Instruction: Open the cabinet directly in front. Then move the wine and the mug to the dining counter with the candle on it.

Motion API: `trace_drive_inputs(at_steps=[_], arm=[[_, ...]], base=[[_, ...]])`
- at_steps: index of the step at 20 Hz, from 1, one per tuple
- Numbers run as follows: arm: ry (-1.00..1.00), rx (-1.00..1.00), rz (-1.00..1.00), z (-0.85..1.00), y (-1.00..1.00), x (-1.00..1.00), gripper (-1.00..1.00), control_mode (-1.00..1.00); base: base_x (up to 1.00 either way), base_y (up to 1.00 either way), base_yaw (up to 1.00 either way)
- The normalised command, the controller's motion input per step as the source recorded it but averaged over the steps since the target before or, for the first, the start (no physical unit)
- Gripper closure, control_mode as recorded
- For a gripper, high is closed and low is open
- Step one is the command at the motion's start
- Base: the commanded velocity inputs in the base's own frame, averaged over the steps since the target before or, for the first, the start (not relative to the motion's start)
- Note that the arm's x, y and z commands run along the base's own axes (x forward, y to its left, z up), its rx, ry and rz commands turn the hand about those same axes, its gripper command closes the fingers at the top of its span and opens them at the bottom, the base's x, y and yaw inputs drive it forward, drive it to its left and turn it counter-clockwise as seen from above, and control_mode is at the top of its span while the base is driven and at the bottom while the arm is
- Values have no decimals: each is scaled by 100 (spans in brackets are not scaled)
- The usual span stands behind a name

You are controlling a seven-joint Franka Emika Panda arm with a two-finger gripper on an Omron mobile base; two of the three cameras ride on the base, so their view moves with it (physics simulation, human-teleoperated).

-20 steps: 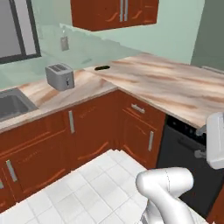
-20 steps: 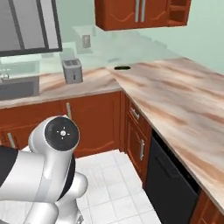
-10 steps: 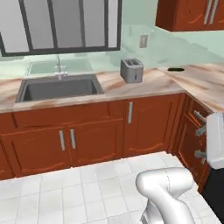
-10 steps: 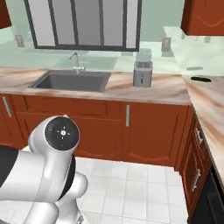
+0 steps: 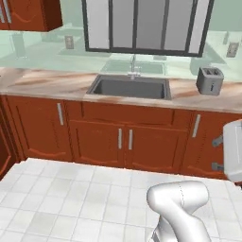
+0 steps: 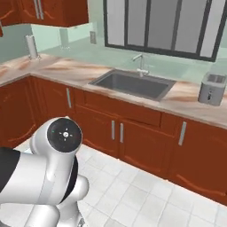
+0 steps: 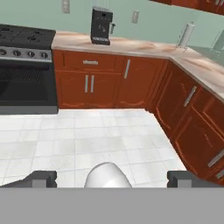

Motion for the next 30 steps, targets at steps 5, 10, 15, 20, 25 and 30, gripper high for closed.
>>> trace_drive_inputs(at_steps=[5,10,15,20,25,30], arm=[[0,0,0,0,0,0,-100,100],[0,0,0,0,0,0,-100,100],[0,0,0,0,0,0,-100,100],[0,0,0,0,0,0,-100,100],[0,0,0,0,0,0,-100,100],[0,0,0,0,0,0,-100,100]], base=[[0,8,56],[22,1,44],[32,-21,29],[34,-2,23],[50,0,16],[58,16,7]])
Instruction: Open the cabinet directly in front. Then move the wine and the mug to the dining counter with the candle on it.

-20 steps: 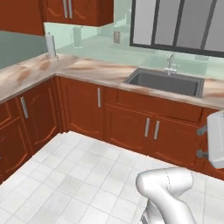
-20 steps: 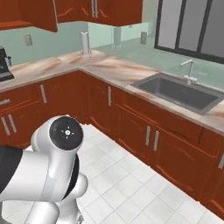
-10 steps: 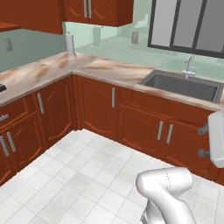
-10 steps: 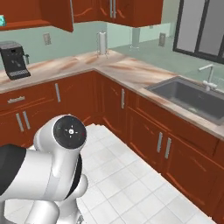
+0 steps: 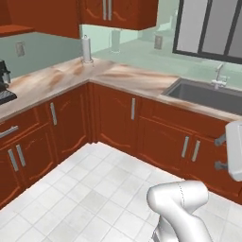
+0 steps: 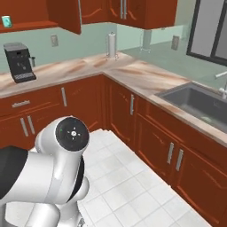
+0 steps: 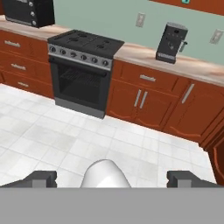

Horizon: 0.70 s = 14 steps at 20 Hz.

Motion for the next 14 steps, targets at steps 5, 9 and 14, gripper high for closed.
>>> trace_drive_inputs(at_steps=[5,9,14], arm=[[0,0,0,0,0,0,-100,100],[0,0,0,0,0,0,-100,100],[0,0,0,0,0,0,-100,100]], base=[[64,21,4],[50,37,6],[30,35,23]])
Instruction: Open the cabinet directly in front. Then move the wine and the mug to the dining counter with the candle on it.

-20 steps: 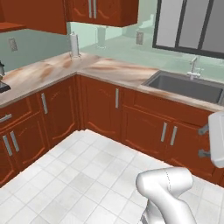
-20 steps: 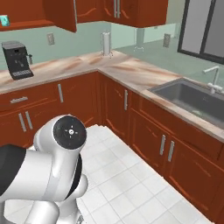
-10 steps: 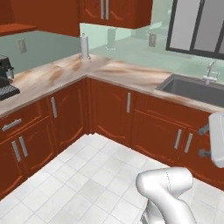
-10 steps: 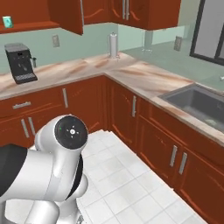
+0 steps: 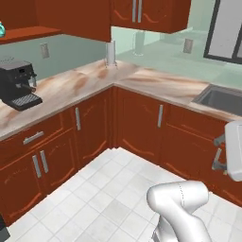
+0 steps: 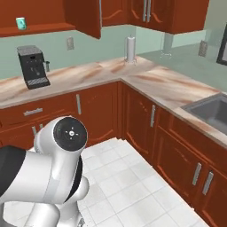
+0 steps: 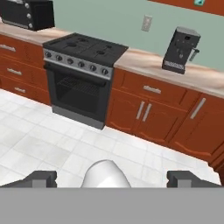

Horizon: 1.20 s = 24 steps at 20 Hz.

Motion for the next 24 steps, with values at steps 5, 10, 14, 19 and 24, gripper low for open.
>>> trace_drive_inputs(at_steps=[5,10,14,19,24], arm=[[0,0,0,0,0,0,-100,100],[0,0,0,0,0,0,-100,100],[0,0,0,0,0,0,-100,100],[0,0,0,0,0,0,-100,100],[0,0,0,0,0,0,-100,100]], base=[[33,20,33],[36,9,41],[44,2,45],[48,0,46],[50,0,39]])
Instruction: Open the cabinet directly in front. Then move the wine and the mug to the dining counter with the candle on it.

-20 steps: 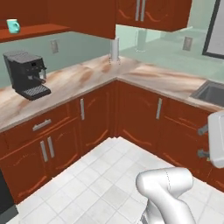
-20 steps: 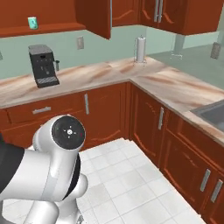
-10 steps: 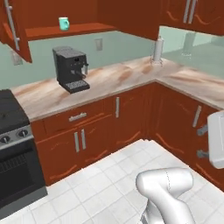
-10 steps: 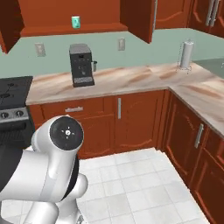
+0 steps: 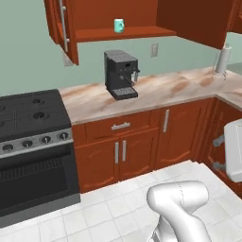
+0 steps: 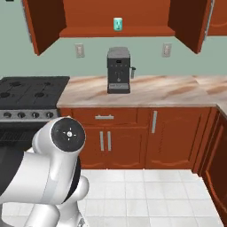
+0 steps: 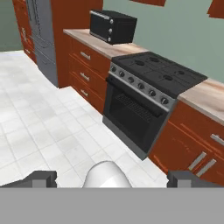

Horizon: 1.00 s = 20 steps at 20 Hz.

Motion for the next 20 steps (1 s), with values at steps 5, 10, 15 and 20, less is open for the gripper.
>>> trace_drive_inputs(at_steps=[5,10,15,20], arm=[[0,0,0,0,0,0,-100,100],[0,0,0,0,0,0,-100,100],[0,0,0,0,0,0,-100,100],[0,0,0,0,0,0,-100,100]], base=[[49,0,22],[50,0,10],[66,-18,12],[77,-27,10]])
